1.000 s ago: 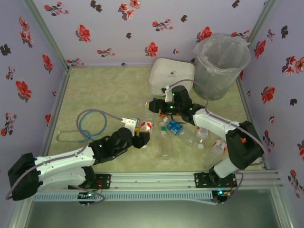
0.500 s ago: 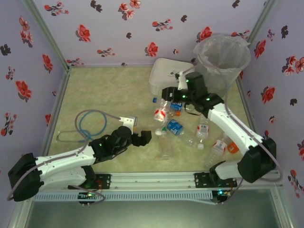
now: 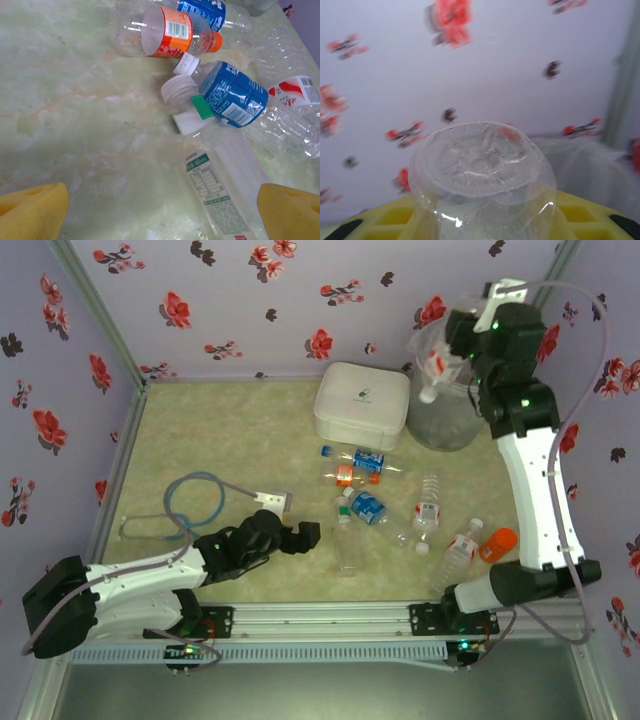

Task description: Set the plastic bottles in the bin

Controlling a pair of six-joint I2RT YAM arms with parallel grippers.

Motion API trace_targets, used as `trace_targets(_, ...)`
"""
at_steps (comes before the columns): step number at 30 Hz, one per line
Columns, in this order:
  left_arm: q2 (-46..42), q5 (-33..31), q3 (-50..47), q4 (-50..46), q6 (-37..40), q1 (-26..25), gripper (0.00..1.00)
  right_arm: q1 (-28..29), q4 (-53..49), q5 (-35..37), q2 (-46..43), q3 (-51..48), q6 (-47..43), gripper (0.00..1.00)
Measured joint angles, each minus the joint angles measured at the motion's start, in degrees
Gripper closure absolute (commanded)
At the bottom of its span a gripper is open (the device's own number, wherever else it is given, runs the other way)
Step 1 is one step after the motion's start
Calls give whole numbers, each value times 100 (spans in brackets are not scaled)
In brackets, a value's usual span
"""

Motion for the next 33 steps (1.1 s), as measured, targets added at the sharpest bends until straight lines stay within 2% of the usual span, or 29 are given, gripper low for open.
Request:
trace_targets(8, -177, 15, -120, -4, -107, -55, 1, -763, 4, 223, 1078, 782, -17, 87)
trace_targets(14, -199, -2, -114, -96, -103, -57, 0, -874, -149, 46, 2094, 1895, -44, 88)
trace_targets(22, -201, -4, -94, -350, -103, -66, 0, -874, -750, -332, 3195, 2450, -63, 85)
trace_targets(27, -238, -4, -90, -439, -103, -66, 0, -881, -1252, -625, 3989, 2870, -87, 76)
trace_targets(33, -271, -7, -72, -442, -107, -76, 0, -925, -1709, -876, 4673, 3228, -107, 48)
